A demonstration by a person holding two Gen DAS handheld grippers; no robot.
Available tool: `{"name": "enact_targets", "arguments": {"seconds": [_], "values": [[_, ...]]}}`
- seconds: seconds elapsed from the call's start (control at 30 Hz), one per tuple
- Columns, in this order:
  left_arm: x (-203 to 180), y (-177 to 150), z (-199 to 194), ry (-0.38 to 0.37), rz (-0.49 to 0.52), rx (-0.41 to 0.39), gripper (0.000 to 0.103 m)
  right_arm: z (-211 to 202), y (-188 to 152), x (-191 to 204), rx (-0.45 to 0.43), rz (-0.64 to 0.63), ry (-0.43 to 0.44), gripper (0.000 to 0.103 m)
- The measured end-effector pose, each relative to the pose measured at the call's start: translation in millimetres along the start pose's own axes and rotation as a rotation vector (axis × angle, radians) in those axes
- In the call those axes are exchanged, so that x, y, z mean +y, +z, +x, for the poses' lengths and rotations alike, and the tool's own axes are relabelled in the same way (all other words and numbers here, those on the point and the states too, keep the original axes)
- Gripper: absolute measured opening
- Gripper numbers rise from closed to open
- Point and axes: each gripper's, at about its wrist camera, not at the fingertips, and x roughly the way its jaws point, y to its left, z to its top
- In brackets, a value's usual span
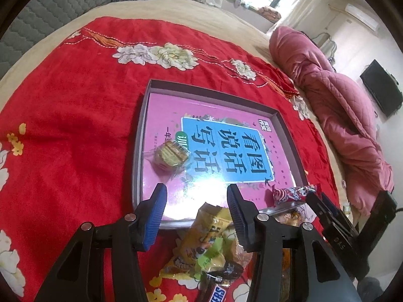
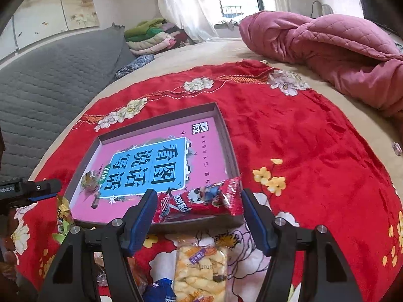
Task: Organize snacks
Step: 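Withdraw both open tools from the tray back toward the snack pile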
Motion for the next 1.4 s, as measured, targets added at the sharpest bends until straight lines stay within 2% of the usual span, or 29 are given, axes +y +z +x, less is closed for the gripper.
{"name": "enact_targets", "arguments": {"seconds": [0.33, 0.57, 0.83, 1.07, 1.4], "values": [[-5, -4, -12, -0.001, 0.018, -0.011, 0.055, 12, 2, 10, 0.025, -0.026, 0.009, 0.067], [-6, -4, -23, 0.009, 0.021, -0.025, 0.060, 6, 4, 6, 0.006, -0.019, -0.014, 0.067], [-5, -6, -32, 0.017, 0.022, -0.037, 0.060, -11, 8, 3, -0.031, -0.011, -0.005, 0.067], [-4, -11, -40, 0.026, 0.027, -0.042, 0.060, -34, 10, 0, -0.053, 0.005, 0.035, 0.068], [4, -20, -54, 0.044, 0.031, -0.051, 0.060, -61, 4, -6, -0.057, 0.026, 0.071, 0.069]]}}
